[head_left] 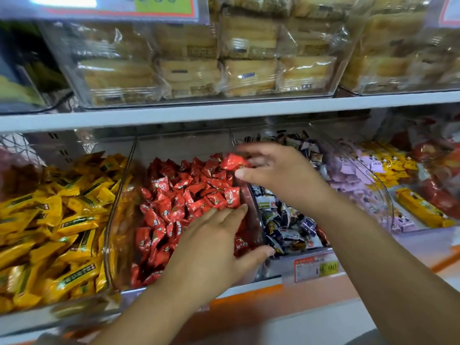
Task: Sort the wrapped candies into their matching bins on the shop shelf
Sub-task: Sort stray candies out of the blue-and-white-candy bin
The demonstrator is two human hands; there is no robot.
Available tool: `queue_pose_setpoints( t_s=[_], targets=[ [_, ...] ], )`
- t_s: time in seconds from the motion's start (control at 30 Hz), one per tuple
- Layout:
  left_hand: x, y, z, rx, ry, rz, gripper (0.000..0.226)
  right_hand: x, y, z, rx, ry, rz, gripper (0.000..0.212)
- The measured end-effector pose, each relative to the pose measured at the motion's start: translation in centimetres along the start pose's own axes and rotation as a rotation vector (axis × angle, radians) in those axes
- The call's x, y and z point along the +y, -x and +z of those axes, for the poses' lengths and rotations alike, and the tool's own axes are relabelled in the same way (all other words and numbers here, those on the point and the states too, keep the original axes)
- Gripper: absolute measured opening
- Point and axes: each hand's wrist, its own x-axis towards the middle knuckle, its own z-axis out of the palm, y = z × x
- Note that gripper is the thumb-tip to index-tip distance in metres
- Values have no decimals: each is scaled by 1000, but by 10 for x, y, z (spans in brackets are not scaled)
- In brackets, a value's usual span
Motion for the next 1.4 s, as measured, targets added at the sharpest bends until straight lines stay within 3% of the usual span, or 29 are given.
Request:
queue_pose_setpoints(
  t_s=[0.07,0.17,0.3,0.37,0.43,0.67,0.77,0.87,0.97,1.07,1.17,1.27,1.4],
  targets=[
    [0,1,0,6,17,1,104,1,-1,-2,-31,98,5,43],
    [3,2,-2,-22,31,-12,98,-1,8,-34,22,287,48,21],
    [2,-1,-2,-27,7,-7,104,11,36,-81,-275,736,372,10],
    [0,-2,0,-17,-1,-9,110,21,49,-85,-389,773,491,11],
    [0,-2,2,-14,4,-21,112,32,56,-82,-429,798,496,18],
    [4,-4,2,-15,-4,-46,113,34,63,-85,-279,680,432,12],
    [3,-3,5,-16,20,-42,111,16,61,-84,-152,462,361,10],
    [4,-4,4,-14,18,-37,108,2,45,-63,-21,269,177,9],
    [5,-4,4,-16,19,-40,104,-2,28,-46,63,70,52,24],
    [3,-4,5,-12,1,-27,108,16,17,-67,169,337,139,27],
    [4,-4,3,-26,17,-41,104,48,16,-83,108,660,310,28],
    [3,-5,3,-20,25,-31,107,61,13,-70,16,751,432,40],
    [1,-5,5,-20,45,-36,110,65,8,-65,-21,861,436,52]
  ],
)
